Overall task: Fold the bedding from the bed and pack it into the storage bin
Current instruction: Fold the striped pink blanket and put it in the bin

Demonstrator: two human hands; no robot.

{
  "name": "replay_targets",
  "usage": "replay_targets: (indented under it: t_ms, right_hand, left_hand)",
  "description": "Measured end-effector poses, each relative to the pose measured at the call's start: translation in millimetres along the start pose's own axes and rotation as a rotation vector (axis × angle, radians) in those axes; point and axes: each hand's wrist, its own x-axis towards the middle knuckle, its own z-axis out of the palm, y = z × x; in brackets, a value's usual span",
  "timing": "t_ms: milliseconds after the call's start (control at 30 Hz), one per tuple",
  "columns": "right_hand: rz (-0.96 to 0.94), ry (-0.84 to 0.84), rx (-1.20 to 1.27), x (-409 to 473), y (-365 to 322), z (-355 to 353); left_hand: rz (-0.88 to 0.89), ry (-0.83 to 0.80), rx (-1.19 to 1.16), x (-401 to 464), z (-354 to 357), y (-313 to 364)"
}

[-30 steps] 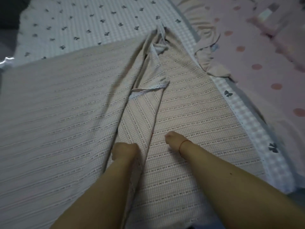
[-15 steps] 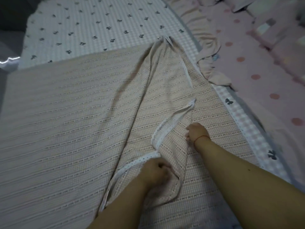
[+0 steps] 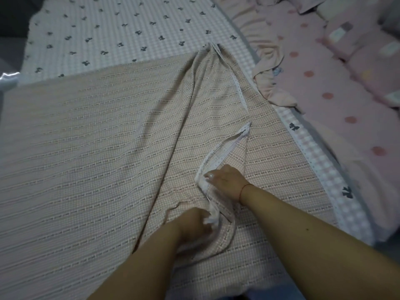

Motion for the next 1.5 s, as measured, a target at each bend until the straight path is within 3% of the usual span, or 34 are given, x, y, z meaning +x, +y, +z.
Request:
replay_targets:
  t_ms: [133, 233, 300, 433, 600, 733, 867, 933, 1033, 1100, 1267, 1400, 1500]
  right_hand:
    - [0.022, -0.128, -0.039, -11, -17, -3]
    - [0.179, -0.307, -0.257, -30, -13, 0]
    - [0.263, -0.302, -0.359, -37, -7, 6]
    - [0.173, -0.229, -0.270, -55, -21, 16]
    - [0.274, -0.471, -0.416, -83, -32, 19]
    - [0.348, -0.285, -0.513, -103, -13, 14]
    - [0.370, -0.122, -0.549, -115, 15, 0]
    - [0.435, 0.011, -0.415, -115, 36, -9]
    - [0.501, 0.238, 0.014, -125, 74, -21]
    - [0.557, 0.247, 0.280, -136, 99, -28]
    - [0.519, 0.171, 0.447, -171, 147, -40]
    - [0.514, 0.155, 0.396, -200, 178, -42]
    - [0.574, 0.065, 0.157, -223, 202, -41]
  left_hand:
    - [0.066, -0.249, -0.268, -22, 29, 13]
    - [0.063, -0.358, -0.440, -29, 45, 14]
    - [0.051, -0.388, -0.528, -33, 51, 16]
    - [0.069, -0.464, -0.652, -44, 59, 24]
    - [0.112, -0.426, -0.664, -56, 72, 29]
    - [0.096, -0.376, -0.668, -65, 80, 39]
    - [0.166, -0.289, -0.523, -71, 87, 63]
    - [0.174, -0.274, -0.487, -72, 94, 76]
    - [0.145, -0.190, -0.395, -70, 113, 95]
    - [0.115, -0.119, -0.314, -67, 126, 105]
    - [0.114, -0.016, -0.213, -68, 169, 143]
    - [0.116, 0.000, -0.215, -77, 207, 172]
    - [0.120, -0.046, -0.204, -79, 238, 186]
